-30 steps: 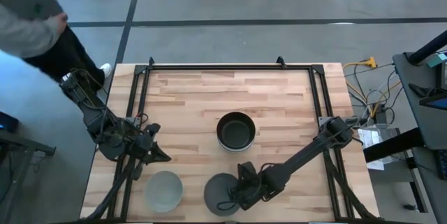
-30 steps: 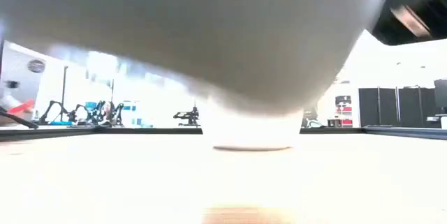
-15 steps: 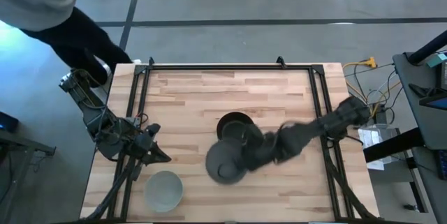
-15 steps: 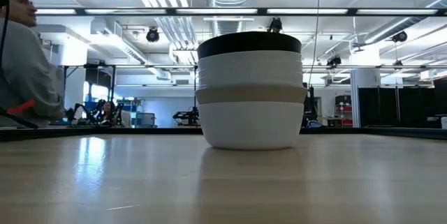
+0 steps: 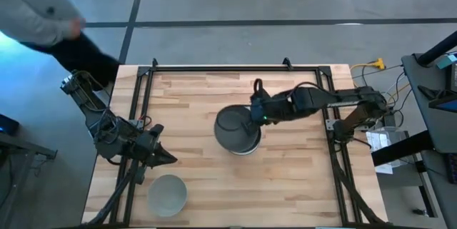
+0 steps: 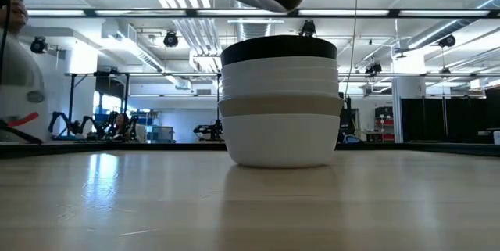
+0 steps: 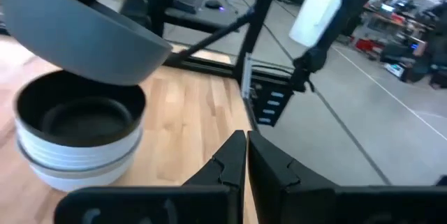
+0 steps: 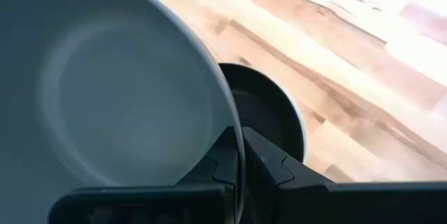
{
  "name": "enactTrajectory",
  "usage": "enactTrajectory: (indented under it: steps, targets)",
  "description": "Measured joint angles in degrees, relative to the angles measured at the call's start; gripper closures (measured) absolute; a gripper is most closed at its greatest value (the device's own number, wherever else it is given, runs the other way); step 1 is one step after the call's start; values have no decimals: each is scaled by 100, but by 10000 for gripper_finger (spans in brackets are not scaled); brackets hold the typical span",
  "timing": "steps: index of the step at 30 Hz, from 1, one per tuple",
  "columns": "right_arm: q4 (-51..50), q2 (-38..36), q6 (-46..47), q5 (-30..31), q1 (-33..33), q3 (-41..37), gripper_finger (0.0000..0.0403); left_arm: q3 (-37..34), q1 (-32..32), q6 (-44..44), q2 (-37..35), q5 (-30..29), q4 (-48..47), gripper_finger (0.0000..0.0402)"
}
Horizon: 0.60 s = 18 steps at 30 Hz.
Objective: Nest bowls inside each other
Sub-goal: Stack the dark gray bowl on top of the black bowl
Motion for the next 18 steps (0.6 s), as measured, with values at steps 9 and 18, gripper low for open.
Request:
enactTrajectory:
  steps: [9, 18]
  targets:
    - [0, 75, -514, -248, -284, -9, 394, 0, 0, -7, 106, -284, 281, 402]
    - [-257, 232, -896, -804, -808, -92, 394, 4, 0, -5, 567, -298, 508, 402]
